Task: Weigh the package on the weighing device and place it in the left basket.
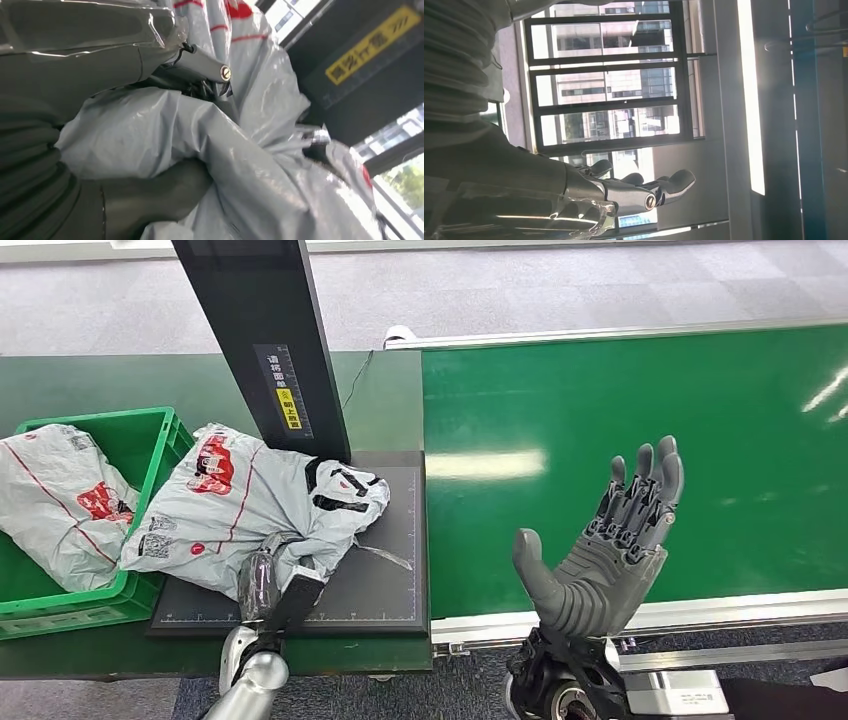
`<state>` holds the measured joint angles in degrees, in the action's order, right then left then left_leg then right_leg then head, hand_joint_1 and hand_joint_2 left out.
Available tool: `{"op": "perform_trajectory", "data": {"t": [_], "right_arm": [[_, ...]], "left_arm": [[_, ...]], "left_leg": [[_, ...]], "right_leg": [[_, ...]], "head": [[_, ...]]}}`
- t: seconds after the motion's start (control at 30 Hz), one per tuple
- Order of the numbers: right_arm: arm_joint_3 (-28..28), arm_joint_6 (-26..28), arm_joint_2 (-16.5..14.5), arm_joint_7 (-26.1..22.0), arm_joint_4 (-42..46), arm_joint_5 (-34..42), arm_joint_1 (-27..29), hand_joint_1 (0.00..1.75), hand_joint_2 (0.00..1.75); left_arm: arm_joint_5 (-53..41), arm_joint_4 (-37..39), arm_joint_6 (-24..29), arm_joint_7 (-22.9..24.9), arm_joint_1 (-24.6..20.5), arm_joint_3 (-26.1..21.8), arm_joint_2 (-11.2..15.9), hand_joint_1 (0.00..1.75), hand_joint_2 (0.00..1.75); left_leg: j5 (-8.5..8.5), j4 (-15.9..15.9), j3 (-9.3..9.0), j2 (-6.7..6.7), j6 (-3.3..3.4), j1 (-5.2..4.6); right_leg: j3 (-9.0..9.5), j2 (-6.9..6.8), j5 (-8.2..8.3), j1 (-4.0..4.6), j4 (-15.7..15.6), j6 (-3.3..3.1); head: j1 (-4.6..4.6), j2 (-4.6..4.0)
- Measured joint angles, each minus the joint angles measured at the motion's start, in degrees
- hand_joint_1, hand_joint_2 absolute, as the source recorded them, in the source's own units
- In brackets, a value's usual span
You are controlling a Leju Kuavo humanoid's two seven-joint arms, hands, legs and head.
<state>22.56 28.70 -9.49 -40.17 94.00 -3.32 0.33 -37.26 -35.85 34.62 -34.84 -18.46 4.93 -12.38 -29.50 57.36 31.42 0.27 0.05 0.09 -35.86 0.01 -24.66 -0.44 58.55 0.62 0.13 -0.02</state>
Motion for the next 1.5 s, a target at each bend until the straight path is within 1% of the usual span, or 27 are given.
{"op": "perform_trajectory", "data": {"t": [0.1, 0.2, 0.27, 0.4, 0.53, 0.63, 0.7, 0.77, 0.83, 0.93, 1.07, 1.1, 1.17, 1.23, 1.3, 1.4, 1.5], "right_arm": [[-0.33, -0.37, -0.19, 0.0, -0.3, -0.1, 0.4, 0.0, 1.75], [-0.65, -0.83, -0.33, 0.0, -0.48, -0.47, 1.06, 0.0, 1.75], [-1.08, -0.99, -0.52, 0.0, -0.55, -0.76, 1.46, 0.0, 1.75], [-1.98, -1.37, -0.85, 0.0, -0.68, -1.09, 1.84, 0.0, 1.75], [-2.93, -1.81, -1.11, 0.0, -0.69, -1.37, 2.34, 0.0, 1.75], [-3.53, -1.6, -1.29, 0.0, -0.69, -1.87, 2.93, 0.0, 1.75], [-3.77, -1.21, -1.44, 0.0, -0.69, -2.15, 3.49, 0.0, 1.75], [-3.9, -0.99, -1.56, 0.0, -0.69, -2.21, 3.83, 0.0, 1.75], [-3.98, -1.21, -1.66, 0.0, -0.69, -2.18, 3.99, 0.0, 1.75], [-4.17, -2.22, -1.84, 0.0, -0.69, -2.21, 4.04, 0.0, 1.75], [-4.7, -3.67, -2.41, 0.0, -0.7, -2.41, 3.79, 0.0, 1.75], [-4.73, -3.77, -2.47, 0.0, -0.71, -2.34, 3.7, 0.0, 1.75], [-4.75, -3.74, -2.6, 0.0, -0.71, -2.26, 3.6, 0.0, 1.75], [-4.72, -3.7, -2.87, 0.0, -0.7, -2.39, 3.63, 0.0, 1.75], [-4.7, -3.8, -3.14, 0.0, -0.69, -2.59, 3.78, 0.0, 1.75], [-4.78, -4.02, -3.4, 0.0, -0.69, -2.71, 4.07, 0.0, 1.75], [-5.01, -4.31, -3.56, 0.0, -0.64, -2.7, 4.49, 0.0, 1.75]], "left_arm": [[2.58, -3.38, 1.12, -2.85, 2.01, -0.22, -0.52, 1.75, 1.75], [8.57, -10.48, 3.06, -4.76, 5.82, 0.56, -0.86, 1.74, 1.75], [12.2, -17.97, 4.43, -5.1, 9.18, 2.26, -0.83, 1.74, 1.75], [13.95, -34.75, 5.14, -5.35, 15.28, 5.89, -0.75, 1.7, 1.75], [15.91, -50.85, 5.25, -5.4, 19.21, 7.84, -0.71, 1.73, 1.75], [18.66, -61.81, 5.31, -5.4, 20.21, 8.42, -0.55, 1.73, 1.75], [20.78, -69.09, 5.32, -5.4, 19.59, 8.39, -0.37, 1.74, 1.75], [21.77, -74.82, 5.32, -5.4, 18.49, 8.25, -0.18, 1.74, 1.75], [21.76, -79.04, 5.32, -5.4, 17.54, 7.78, -0.03, 1.74, 1.75], [21.42, -83.31, 5.29, -5.39, 16.19, 5.84, 0.28, 1.75, 1.75], [22.76, -84.23, 5.23, -5.35, 13.98, 1.56, 1.22, 1.71, 1.75], [23.32, -83.61, 5.22, -5.32, 13.3, 0.3, 1.56, 1.68, 1.75], [23.87, -79.9, 5.18, -5.28, 11.12, -2.45, 2.33, 1.53, 1.75], [23.62, -73.52, 5.16, -5.19, 8.07, -5.79, 3.39, 1.4, 1.75], [21.54, -66.6, 5.16, -5.07, 4.9, -9.38, 4.69, 1.36, 1.75], [16.15, -55.02, 5.16, -5.04, 0.27, -14.78, 6.85, 1.37, 1.75], [9.94, -43.3, 5.16, -3.72, -4.41, -18.87, 9.19, 1.43, 1.75]], "left_leg": [[0.0, 0.0, 0.08, -0.01, 0.0, 0.0], [-0.01, 0.01, 0.16, 0.05, 0.0, 0.0], [-0.02, 0.01, 0.25, 0.05, 0.0, 0.0], [-0.04, 0.01, 0.36, 0.01, 0.0, 0.0], [-0.06, 0.01, 0.38, 0.02, -0.01, 0.0], [-0.06, 0.01, 0.37, 0.01, -0.01, 0.01], [-0.06, 0.01, 0.36, 0.01, -0.02, 0.01], [-0.05, 0.01, 0.37, 0.01, -0.02, 0.02], [-0.06, 0.0, 0.36, 0.01, -0.02, 0.03], [-0.05, 0.0, 0.33, 0.01, -0.02, 0.03], [-0.04, 0.0, 0.29, 0.01, -0.03, 0.03], [-0.04, 0.0, 0.27, 0.01, -0.03, 0.02], [-0.02, 0.01, 0.24, -0.05, -0.02, 0.02], [0.01, 0.0, 0.22, -0.1, -0.03, 0.02], [0.03, 0.0, 0.2, -0.06, -0.06, 0.03], [0.06, 0.01, 0.17, 0.0, -0.09, 0.03], [0.09, 0.01, 0.18, 0.01, -0.1, 0.03]], "right_leg": [[-0.1, 0.0, 0.0, 0.0, 0.0, 0.0], [-0.22, 0.02, -0.01, 0.0, 0.01, 0.0], [-0.31, 0.01, -0.02, 0.0, 0.01, 0.01], [-0.38, 0.0, -0.07, 0.0, 0.01, 0.01], [-0.42, 0.0, -0.09, 0.0, 0.0, 0.0], [-0.41, 0.0, -0.09, 0.01, 0.0, 0.0], [-0.4, 0.0, -0.09, 0.02, 0.0, 0.0], [-0.37, 0.0, -0.09, 0.02, 0.01, 0.0], [-0.35, 0.0, -0.09, 0.02, 0.01, 0.0], [-0.34, 0.0, -0.09, 0.02, 0.01, -0.01], [-0.33, 0.0, -0.09, 0.02, 0.01, -0.01], [-0.33, 0.0, -0.09, 0.02, 0.01, -0.01], [-0.3, -0.06, -0.09, 0.02, 0.01, -0.01], [-0.26, -0.12, -0.07, 0.02, 0.01, -0.03], [-0.26, -0.09, -0.05, 0.03, 0.03, -0.07], [-0.27, -0.04, -0.03, 0.04, 0.05, -0.1], [-0.3, -0.02, -0.03, 0.05, 0.06, -0.1]], "head": [[0.01, 0.0], [0.01, 0.0], [0.01, 0.01], [0.0, 0.02], [0.01, 0.0], [0.01, 0.01], [0.01, 0.0], [0.01, 0.0], [0.01, 0.0], [0.01, 0.0], [0.01, 0.01], [0.01, 0.01], [0.01, 0.01], [0.01, -0.01], [-0.01, -0.01], [0.0, 0.0], [0.01, -0.01]]}}
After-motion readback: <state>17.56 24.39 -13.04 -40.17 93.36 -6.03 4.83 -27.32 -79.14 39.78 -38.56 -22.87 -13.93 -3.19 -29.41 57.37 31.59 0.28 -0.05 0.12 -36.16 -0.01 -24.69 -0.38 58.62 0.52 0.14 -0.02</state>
